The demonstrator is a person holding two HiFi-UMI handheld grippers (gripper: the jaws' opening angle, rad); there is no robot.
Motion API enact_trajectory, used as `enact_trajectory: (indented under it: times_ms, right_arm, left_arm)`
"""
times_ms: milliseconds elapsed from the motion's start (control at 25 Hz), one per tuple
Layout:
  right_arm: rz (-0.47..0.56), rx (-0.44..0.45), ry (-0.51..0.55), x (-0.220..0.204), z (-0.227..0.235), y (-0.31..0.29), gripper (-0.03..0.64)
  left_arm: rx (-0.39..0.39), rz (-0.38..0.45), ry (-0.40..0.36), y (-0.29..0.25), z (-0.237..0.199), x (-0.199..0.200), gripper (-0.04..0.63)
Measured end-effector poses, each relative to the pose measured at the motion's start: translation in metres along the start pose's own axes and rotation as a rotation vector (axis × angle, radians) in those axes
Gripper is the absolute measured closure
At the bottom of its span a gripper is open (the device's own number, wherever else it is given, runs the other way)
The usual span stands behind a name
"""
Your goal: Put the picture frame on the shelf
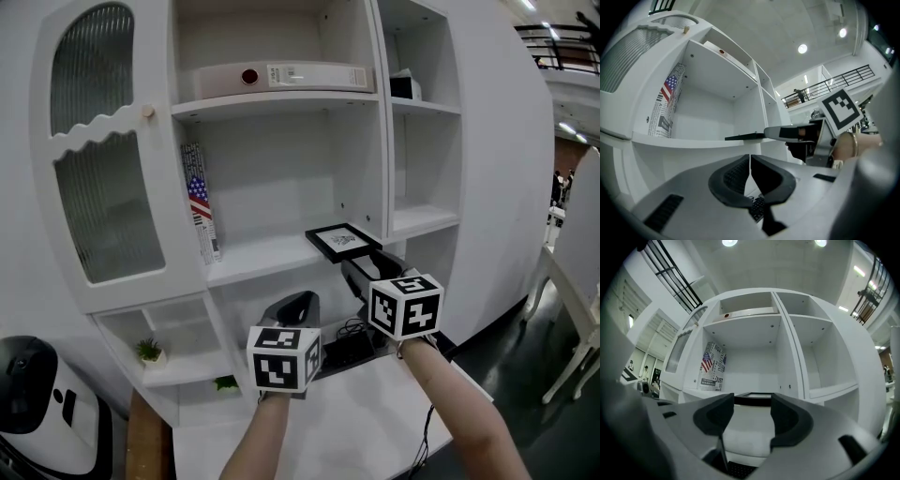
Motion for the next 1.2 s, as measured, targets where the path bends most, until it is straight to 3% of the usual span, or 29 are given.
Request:
enact_trajectory:
  times_ms: [1200]
  right_arm:
    - [-0.008,-0.001,-0.011,-0.007,0.009,-0.052,0.393]
  left_arm:
    - [0.073,-0.029,0.023,-0.018,-0.040,-0.017,0.575]
Point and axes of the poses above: the fingertips, and each gripper's own axes: y backward along the fingers, z to its right, x out of its top, the point moved 4 cm from there along y, backward along the fingers, and after that the axes turned 5 degrees about x, right-handed, at the moved point
